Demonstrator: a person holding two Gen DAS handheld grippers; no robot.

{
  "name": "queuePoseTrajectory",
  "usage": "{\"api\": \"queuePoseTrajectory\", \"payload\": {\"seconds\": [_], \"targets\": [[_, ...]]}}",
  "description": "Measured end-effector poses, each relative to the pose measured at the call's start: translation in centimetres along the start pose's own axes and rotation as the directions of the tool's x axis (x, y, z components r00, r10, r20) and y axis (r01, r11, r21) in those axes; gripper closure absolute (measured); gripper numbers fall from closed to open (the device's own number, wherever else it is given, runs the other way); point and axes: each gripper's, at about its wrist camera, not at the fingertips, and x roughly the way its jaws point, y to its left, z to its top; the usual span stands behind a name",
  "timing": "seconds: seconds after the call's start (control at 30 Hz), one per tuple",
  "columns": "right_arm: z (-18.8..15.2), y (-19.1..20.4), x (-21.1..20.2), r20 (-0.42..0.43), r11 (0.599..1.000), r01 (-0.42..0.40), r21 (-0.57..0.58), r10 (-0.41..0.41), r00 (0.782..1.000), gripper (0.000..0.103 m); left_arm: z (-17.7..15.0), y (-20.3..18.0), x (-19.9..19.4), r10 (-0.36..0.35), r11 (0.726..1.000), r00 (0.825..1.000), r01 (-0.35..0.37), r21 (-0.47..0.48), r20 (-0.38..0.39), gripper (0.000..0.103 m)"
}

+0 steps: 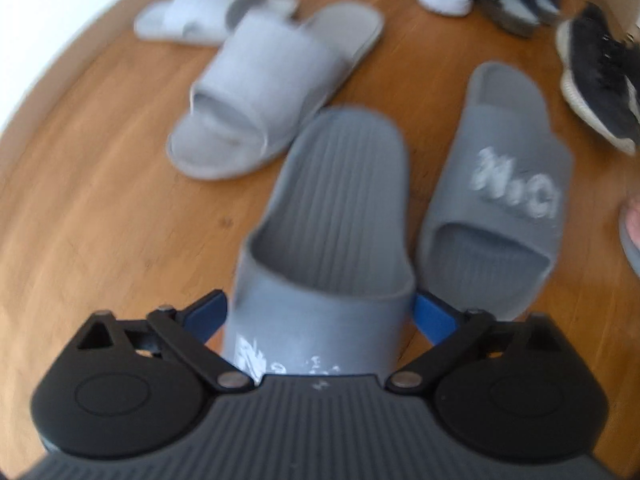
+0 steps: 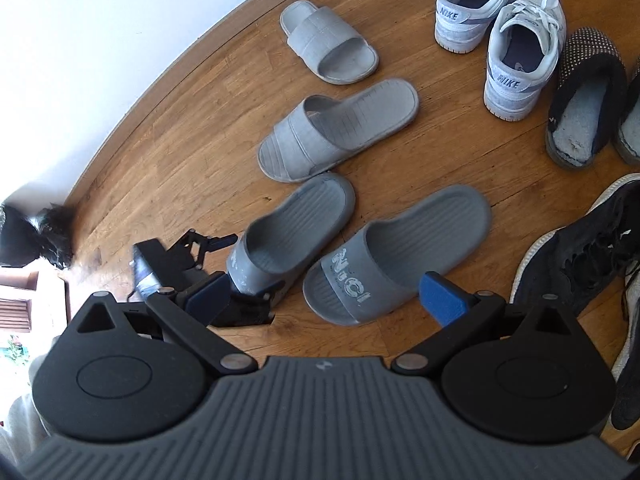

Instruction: Organize scattered shoes

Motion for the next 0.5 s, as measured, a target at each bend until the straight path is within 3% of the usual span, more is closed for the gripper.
{"api": "queuePoseTrajectory", "payload": {"seconds": [0.13,0.17,0.27,0.43,0.5], "targets": [[0.2,-0.6,0.7,-0.026,1.000,0.001,0.005,-0.001,1.000,0.000,-1.3,1.1,-0.3,0.016,0.991,0.999,-0.011,-0.132,0.033,0.000],[0.3,-0.8,0.8,-0.028,1.000,0.002,0.012,-0.002,1.000,0.000,-1.8,2.2,-0.7,0.040,0.972,0.999,-0.035,-0.232,0.020,0.000],[0.4,-1.5,1.0,-0.027,0.999,0.006,0.036,-0.005,1.000,0.000,-3.5,5.4,-1.7,0.087,0.884,0.996,-0.088,-0.459,-0.025,0.000],[0.1,-1.9,1.3,-0.041,0.999,0.007,0.045,-0.005,0.999,0.000,-6.9,8.6,-3.0,0.134,0.760,0.981,-0.193,-0.621,-0.142,0.000],[-0.1,-1.8,1.3,-0.044,0.999,0.008,0.038,-0.006,0.999,0.000,-9.4,10.6,-4.1,0.125,0.646,0.973,-0.229,-0.728,-0.195,0.000]]}}
